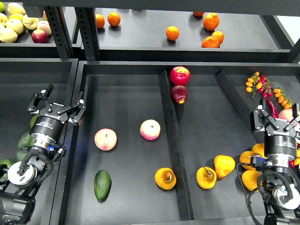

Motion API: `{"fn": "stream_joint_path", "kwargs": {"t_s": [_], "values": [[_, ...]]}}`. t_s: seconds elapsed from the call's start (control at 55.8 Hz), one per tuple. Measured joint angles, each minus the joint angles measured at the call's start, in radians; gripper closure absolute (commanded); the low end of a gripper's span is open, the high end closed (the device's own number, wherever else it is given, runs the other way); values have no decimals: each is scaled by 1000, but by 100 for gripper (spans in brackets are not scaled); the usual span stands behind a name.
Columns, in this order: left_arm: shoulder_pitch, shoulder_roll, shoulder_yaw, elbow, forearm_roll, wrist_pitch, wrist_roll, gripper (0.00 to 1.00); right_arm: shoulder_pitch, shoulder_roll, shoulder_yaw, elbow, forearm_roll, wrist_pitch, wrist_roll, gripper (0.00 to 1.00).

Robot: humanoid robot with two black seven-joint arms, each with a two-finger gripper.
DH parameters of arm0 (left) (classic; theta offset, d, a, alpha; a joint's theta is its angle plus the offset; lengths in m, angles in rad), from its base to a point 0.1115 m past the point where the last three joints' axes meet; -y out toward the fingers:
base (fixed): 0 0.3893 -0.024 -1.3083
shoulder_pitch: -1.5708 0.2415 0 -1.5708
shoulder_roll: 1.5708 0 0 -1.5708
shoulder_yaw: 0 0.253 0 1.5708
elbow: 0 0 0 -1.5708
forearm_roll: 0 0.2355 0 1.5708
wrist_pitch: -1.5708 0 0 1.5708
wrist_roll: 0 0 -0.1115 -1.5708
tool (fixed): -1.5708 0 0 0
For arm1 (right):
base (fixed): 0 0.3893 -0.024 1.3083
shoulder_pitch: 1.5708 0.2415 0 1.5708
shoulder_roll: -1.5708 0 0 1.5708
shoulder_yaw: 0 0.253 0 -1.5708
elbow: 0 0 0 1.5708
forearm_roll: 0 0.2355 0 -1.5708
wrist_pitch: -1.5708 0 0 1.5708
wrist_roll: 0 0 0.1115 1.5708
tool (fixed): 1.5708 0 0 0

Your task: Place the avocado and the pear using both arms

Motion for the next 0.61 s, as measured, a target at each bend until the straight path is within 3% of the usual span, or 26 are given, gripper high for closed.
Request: {"fn": "stream_joint_path", "kwargs": {"t_s": [0.609], "values": [[-24,0,-14,7,0,0,13,1,42,-3,17,1,12,-89,-1,0]]}}
